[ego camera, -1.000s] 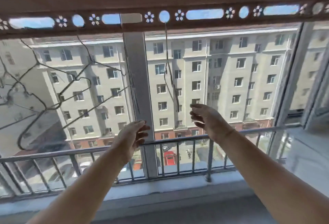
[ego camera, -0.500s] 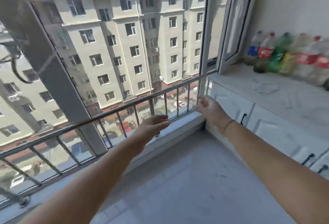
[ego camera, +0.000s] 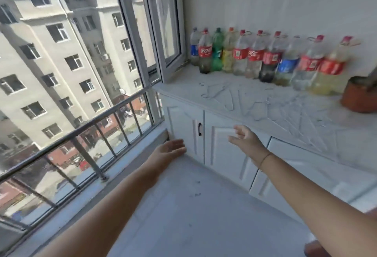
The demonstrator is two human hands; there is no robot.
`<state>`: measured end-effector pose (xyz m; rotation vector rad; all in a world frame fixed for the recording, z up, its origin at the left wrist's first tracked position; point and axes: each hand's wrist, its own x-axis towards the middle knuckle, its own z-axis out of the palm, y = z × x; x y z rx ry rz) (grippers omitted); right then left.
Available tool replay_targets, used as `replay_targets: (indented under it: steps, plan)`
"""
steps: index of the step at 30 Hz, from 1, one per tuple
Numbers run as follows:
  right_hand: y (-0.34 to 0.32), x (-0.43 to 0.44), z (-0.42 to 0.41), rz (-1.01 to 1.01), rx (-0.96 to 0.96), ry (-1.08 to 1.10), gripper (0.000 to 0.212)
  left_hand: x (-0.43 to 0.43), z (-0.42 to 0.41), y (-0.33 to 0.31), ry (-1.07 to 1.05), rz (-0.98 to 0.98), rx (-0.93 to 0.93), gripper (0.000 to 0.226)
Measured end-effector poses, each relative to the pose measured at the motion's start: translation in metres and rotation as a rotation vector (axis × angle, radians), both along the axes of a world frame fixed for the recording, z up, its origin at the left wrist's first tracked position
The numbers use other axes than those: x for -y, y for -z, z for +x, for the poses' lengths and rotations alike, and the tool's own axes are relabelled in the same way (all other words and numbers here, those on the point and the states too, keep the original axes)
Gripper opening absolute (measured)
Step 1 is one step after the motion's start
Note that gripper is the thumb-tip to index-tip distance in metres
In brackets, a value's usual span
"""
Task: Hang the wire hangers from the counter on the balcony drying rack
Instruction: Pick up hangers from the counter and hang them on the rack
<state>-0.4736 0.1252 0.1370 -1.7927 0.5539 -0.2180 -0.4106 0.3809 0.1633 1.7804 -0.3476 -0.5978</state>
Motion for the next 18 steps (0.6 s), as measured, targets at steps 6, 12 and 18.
replay_targets:
  steps: [6, 12, 18]
  plan:
    - [0.018, 0.116, -0.02, 0.006, -0.071, 0.133, 0.054, 0.12, 0.023, 0.02, 0.082, 0.009, -0.038, 0.041]
    - [0.033, 0.204, -0.034, 0.04, -0.092, 0.295, 0.049, 0.219, 0.044, 0.041, 0.171, 0.019, -0.103, 0.037]
    - [0.057, 0.272, -0.029, 0.08, -0.099, 0.44, 0.037, 0.302, 0.084, 0.064, 0.29, 0.026, -0.149, 0.035]
